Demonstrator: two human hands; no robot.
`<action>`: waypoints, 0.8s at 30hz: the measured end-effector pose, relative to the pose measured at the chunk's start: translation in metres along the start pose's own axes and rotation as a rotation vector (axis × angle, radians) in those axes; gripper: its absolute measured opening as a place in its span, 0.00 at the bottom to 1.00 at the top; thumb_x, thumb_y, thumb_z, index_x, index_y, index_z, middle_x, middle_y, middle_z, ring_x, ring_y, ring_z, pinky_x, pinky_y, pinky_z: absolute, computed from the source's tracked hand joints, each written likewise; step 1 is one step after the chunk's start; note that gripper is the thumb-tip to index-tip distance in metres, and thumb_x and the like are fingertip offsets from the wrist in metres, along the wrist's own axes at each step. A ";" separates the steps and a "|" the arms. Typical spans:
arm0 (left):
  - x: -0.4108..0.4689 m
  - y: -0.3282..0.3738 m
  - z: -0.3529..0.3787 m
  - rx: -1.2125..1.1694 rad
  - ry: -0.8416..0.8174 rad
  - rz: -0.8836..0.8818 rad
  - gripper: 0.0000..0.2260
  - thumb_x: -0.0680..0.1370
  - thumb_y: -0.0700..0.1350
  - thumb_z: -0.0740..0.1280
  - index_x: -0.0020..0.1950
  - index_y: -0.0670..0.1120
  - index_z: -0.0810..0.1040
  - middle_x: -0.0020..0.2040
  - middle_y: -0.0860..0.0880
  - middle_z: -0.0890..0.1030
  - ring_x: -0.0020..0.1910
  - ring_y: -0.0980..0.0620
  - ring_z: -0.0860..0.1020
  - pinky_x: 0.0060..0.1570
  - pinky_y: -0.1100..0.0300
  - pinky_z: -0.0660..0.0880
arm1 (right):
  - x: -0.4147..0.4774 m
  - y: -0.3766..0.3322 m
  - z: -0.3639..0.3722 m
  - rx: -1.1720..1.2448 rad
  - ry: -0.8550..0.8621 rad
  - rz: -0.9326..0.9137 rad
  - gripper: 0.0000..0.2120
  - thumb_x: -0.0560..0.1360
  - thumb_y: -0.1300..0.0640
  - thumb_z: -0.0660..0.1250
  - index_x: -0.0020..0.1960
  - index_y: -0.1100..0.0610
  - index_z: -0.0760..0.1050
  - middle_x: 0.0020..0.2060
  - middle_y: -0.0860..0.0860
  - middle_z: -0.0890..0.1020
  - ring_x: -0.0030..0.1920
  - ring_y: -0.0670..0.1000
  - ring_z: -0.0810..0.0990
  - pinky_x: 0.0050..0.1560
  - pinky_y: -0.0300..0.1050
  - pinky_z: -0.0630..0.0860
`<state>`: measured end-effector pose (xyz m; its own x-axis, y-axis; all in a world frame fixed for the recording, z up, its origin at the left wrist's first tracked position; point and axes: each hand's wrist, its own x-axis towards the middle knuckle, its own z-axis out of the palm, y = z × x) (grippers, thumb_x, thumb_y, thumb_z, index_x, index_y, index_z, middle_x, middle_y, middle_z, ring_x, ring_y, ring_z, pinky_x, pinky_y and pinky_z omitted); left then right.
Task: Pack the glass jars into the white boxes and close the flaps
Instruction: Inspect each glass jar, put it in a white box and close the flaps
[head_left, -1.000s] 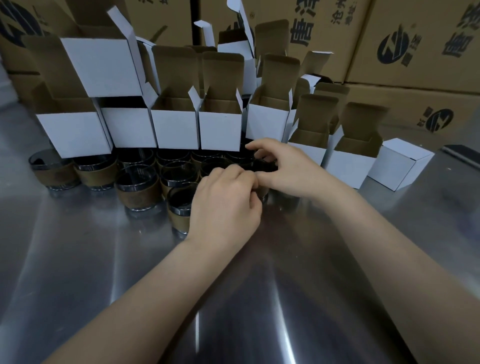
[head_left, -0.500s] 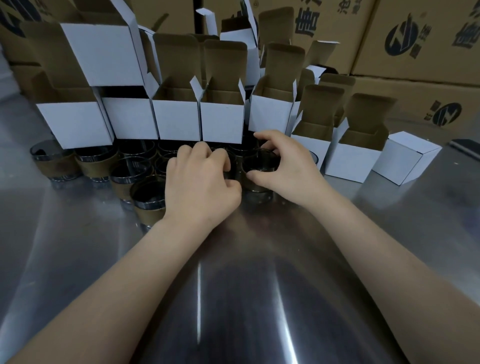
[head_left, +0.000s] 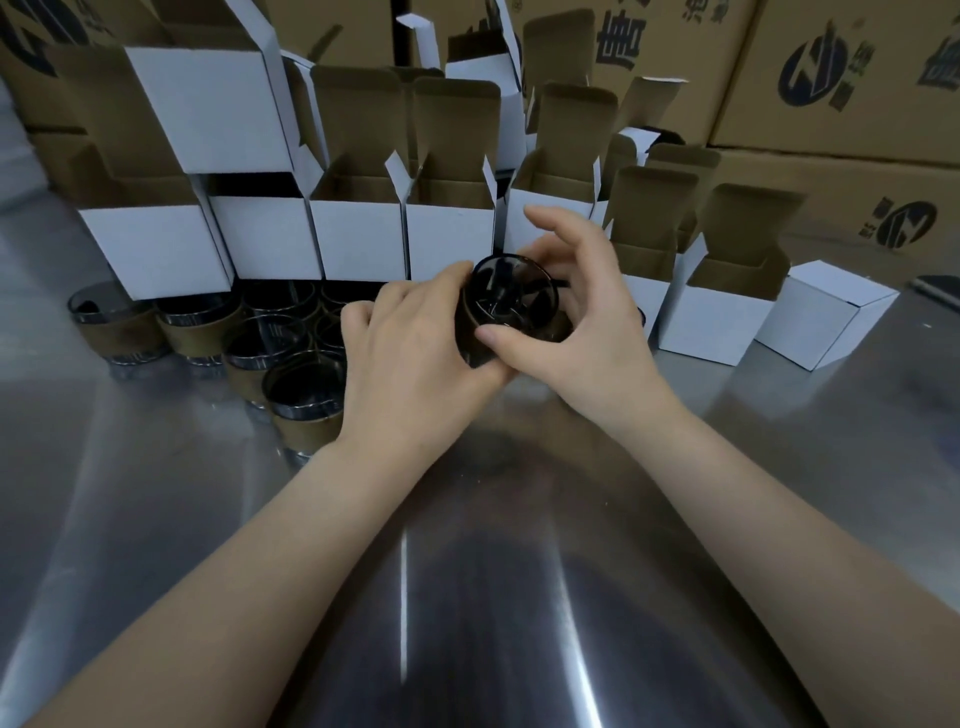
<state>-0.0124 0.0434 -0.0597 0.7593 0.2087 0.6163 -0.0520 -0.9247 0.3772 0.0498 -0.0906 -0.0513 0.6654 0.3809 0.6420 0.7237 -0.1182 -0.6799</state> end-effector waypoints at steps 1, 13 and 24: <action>0.000 0.000 -0.001 -0.024 0.014 -0.005 0.26 0.71 0.60 0.62 0.67 0.53 0.72 0.55 0.55 0.80 0.57 0.50 0.74 0.48 0.58 0.56 | 0.000 0.000 0.000 0.004 -0.001 -0.024 0.36 0.66 0.56 0.77 0.69 0.47 0.64 0.58 0.48 0.73 0.62 0.50 0.75 0.63 0.51 0.76; -0.003 -0.001 0.002 -0.394 0.177 -0.013 0.28 0.70 0.46 0.73 0.68 0.48 0.69 0.52 0.66 0.73 0.56 0.59 0.75 0.61 0.46 0.73 | 0.001 0.019 -0.006 0.093 -0.181 -0.008 0.30 0.72 0.56 0.69 0.72 0.52 0.65 0.65 0.43 0.73 0.69 0.44 0.71 0.69 0.42 0.69; -0.002 -0.006 0.006 -0.453 0.173 0.000 0.36 0.68 0.50 0.74 0.73 0.48 0.64 0.57 0.63 0.70 0.58 0.69 0.69 0.55 0.81 0.64 | 0.002 0.015 -0.007 0.170 -0.187 -0.022 0.28 0.72 0.59 0.68 0.70 0.46 0.68 0.68 0.47 0.73 0.71 0.49 0.70 0.70 0.57 0.69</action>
<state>-0.0095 0.0467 -0.0668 0.6426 0.2940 0.7075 -0.3583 -0.7009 0.6167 0.0634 -0.0982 -0.0577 0.5928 0.5466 0.5914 0.6862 0.0416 -0.7262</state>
